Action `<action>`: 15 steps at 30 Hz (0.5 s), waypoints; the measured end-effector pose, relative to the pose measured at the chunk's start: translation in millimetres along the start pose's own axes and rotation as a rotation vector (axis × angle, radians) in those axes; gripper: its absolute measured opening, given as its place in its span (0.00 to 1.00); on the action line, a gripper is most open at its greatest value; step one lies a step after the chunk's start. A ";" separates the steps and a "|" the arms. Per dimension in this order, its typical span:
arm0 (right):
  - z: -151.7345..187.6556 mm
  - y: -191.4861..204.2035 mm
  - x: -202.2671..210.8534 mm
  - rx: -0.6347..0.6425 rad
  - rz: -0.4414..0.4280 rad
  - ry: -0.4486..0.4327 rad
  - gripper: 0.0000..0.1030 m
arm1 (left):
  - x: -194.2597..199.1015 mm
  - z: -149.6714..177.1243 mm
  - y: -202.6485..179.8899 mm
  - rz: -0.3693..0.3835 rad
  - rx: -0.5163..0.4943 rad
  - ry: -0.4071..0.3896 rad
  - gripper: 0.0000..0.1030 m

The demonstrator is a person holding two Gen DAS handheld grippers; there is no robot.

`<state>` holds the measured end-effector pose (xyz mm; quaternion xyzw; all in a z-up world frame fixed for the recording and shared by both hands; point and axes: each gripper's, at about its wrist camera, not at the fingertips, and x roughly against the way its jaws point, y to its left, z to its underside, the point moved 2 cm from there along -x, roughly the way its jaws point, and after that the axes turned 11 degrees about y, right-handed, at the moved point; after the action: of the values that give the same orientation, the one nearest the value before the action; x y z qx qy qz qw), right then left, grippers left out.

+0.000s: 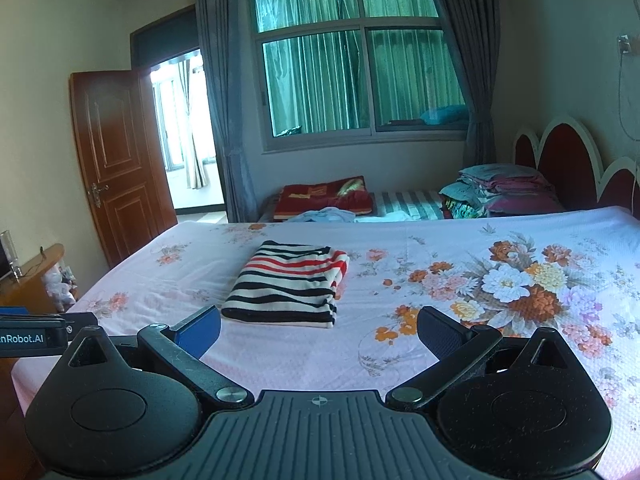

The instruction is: Fold small clothes

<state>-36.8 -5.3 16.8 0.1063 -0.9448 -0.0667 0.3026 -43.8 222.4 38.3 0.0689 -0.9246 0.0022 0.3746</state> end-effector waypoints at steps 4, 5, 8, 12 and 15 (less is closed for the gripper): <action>0.3 -0.8 1.3 -0.004 -0.004 0.001 1.00 | -0.1 0.2 -0.1 0.000 0.001 0.000 0.97; 0.2 -0.7 1.5 -0.003 -0.002 0.000 1.00 | 0.5 0.1 -0.5 0.000 0.002 0.001 0.97; 0.1 -0.4 2.0 0.001 -0.004 0.000 1.00 | 0.7 0.3 -0.4 0.000 0.001 0.001 0.97; 0.0 -0.2 1.7 0.001 -0.004 0.000 1.00 | 1.2 0.4 -0.3 -0.003 -0.001 -0.002 0.97; -0.3 0.5 1.3 0.003 -0.004 0.002 1.00 | 0.9 0.6 -0.4 -0.002 0.001 0.000 0.97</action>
<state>-37.7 -5.2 17.8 0.1088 -0.9444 -0.0657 0.3033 -44.8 221.9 38.5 0.0700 -0.9246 0.0022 0.3745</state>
